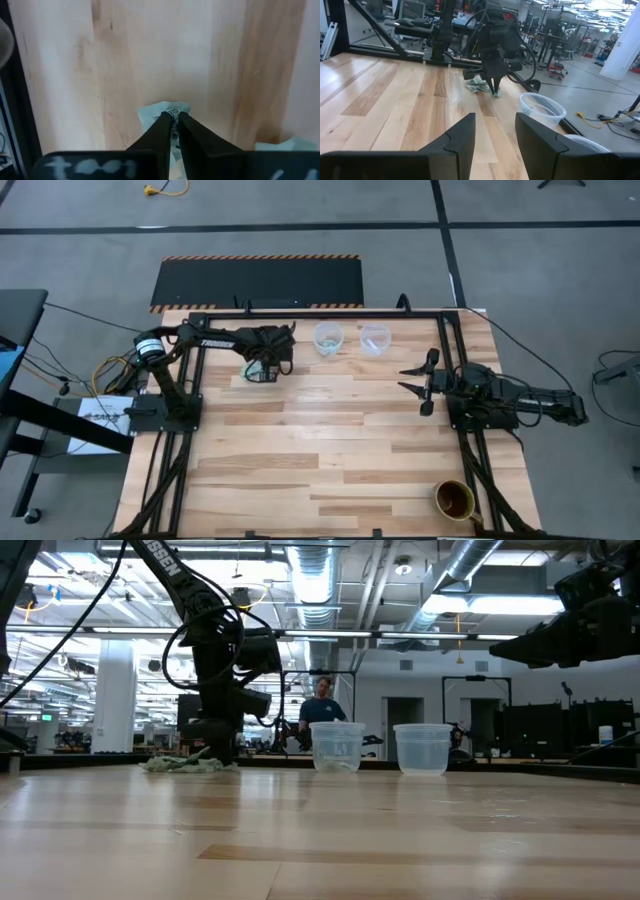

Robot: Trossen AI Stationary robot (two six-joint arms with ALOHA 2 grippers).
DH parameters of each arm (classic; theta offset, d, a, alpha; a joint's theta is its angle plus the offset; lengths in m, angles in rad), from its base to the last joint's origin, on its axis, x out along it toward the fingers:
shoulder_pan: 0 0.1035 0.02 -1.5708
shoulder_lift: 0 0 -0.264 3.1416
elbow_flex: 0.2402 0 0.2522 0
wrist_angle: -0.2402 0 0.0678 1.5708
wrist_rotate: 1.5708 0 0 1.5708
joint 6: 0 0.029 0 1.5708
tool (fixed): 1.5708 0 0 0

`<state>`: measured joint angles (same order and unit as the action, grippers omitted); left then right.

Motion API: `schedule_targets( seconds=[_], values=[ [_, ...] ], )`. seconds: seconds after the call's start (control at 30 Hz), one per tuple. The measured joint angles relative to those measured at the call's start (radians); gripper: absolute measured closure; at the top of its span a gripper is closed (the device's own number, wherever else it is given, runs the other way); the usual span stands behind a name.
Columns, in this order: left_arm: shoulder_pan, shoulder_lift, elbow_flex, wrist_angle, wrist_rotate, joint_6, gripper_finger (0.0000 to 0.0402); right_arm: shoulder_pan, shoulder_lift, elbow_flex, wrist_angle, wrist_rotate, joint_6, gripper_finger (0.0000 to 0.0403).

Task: Pick and place Stevia / Truvia into bins
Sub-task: Put the stevia packet into the left transparent container

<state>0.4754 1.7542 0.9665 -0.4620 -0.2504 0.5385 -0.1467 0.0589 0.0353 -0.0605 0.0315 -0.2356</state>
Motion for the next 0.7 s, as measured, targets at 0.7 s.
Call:
schedule_targets(
  seconds=[0.7],
  values=[
    [-0.113, 0.000, 0.147, 0.183, -0.049, 0.064, 0.0398, 0.000, 0.000, 0.000, 0.000, 0.000, 0.000, 0.0269]
  ],
)
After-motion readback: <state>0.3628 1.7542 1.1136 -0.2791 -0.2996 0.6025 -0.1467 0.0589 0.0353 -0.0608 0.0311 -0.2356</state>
